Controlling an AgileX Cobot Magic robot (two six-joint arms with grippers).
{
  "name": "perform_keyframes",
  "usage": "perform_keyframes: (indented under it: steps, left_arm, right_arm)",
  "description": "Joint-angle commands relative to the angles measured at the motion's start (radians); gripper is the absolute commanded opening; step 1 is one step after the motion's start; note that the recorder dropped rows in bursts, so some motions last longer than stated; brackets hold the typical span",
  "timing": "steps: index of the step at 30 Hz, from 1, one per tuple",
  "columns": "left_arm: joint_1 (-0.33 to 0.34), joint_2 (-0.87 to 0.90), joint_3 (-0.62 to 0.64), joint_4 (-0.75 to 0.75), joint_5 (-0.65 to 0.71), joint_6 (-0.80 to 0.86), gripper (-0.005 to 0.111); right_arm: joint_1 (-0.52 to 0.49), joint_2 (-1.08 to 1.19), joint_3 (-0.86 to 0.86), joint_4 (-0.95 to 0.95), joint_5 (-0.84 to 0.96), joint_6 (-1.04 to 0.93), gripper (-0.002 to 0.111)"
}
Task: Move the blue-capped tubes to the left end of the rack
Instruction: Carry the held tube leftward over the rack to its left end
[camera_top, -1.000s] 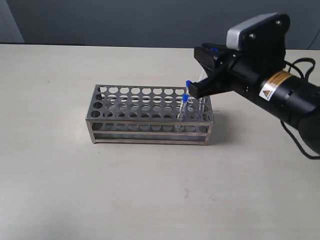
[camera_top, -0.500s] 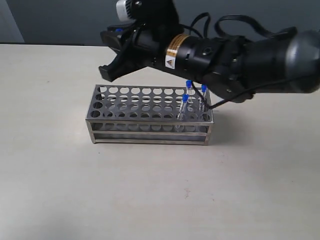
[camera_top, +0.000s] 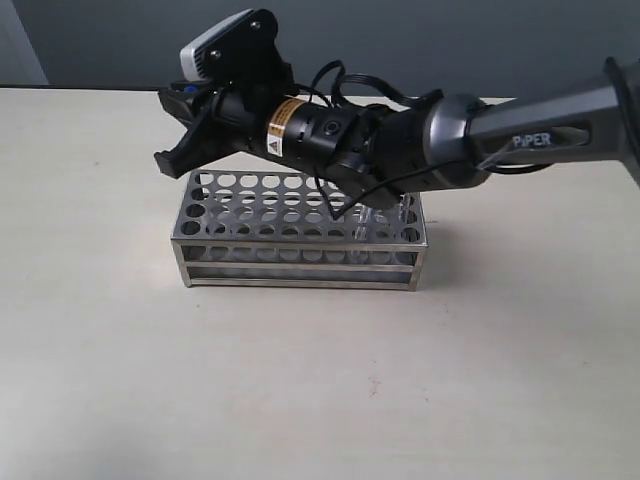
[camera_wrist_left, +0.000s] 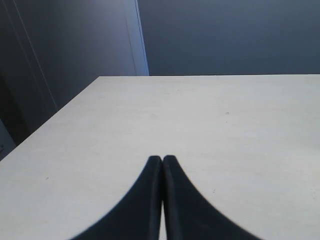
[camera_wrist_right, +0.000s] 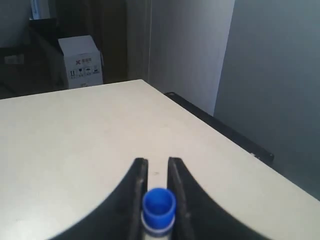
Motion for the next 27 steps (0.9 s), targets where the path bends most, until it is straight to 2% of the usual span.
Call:
perform_keyframes:
  steps: [1,18,22,27]
  left_arm:
    - [0.001,-0.004,0.005,0.004,-0.012,-0.004,0.000]
    - [0.001,-0.004,0.005,0.004,-0.012,-0.004,0.000]
    - [0.001,-0.004,0.005,0.004,-0.012,-0.004,0.000]
    - [0.001,-0.004,0.005,0.004,-0.012,-0.004,0.000]
  right_arm:
    - [0.014,0.046,-0.039,-0.002,0.016,-0.007,0.000]
    - [0.014,0.094,-0.073,0.000,0.075,-0.011,0.000]
    - [0.014,0.094,-0.073,0.004,0.160,-0.021,0.000]
    - [0.014,0.094,-0.073,0.006,0.180,-0.023,0.000]
